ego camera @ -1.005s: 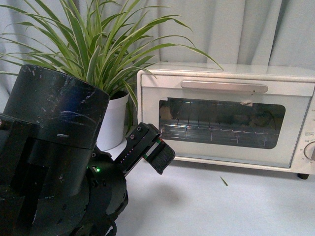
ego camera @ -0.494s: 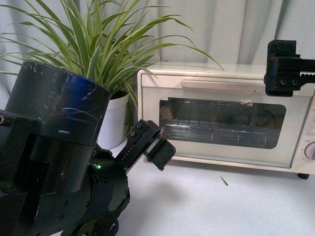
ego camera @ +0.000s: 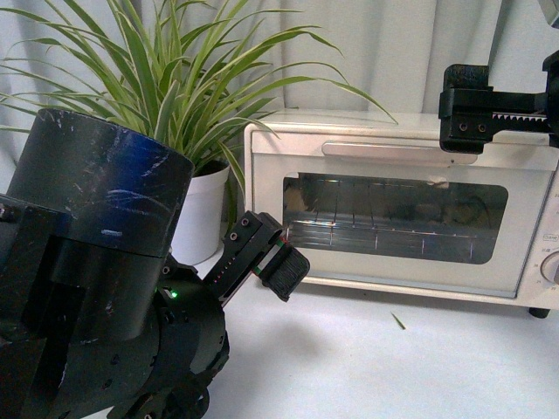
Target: Open oven
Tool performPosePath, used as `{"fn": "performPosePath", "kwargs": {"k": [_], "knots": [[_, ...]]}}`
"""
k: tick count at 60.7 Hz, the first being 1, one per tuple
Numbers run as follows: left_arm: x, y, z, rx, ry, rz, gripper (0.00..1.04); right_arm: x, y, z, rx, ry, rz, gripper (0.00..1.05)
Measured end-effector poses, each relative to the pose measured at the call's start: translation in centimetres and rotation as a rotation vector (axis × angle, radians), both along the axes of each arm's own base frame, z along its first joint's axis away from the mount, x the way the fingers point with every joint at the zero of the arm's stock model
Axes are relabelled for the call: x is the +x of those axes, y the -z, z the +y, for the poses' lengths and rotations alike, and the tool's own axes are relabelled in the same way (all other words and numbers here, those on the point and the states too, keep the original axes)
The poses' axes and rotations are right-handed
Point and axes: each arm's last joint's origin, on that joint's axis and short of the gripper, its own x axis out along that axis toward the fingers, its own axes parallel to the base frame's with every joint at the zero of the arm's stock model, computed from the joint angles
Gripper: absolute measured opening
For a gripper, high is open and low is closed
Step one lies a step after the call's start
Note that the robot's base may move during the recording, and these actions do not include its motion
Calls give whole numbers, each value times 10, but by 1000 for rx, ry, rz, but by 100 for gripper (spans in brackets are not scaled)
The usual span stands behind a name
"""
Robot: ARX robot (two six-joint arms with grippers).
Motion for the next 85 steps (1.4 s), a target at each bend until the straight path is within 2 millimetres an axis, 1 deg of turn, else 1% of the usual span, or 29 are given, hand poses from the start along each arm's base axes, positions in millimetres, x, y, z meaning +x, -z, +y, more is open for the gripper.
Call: {"fn": "performPosePath", "kwargs": {"k": [10, 26, 48, 56, 69, 85], "knots": [[0, 0, 0, 0, -2, -2, 98, 2, 4, 1, 6, 2, 18, 95], [0, -1, 1, -2, -5, -4, 98, 9, 5, 1, 27, 19, 35, 95], [1, -1, 2, -7, -10, -7, 98, 11, 7, -3, 59, -7, 125, 95], [1, -1, 2, -7, -10, -7, 98, 7, 10, -4, 71, -38, 125, 95], [1, -1, 2, -7, -11, -7, 98, -10, 20, -7, 83, -69, 109, 95], [1, -2, 3, -8, -13, -8, 98, -27, 30, -7, 96, -120, 115, 95]]}}
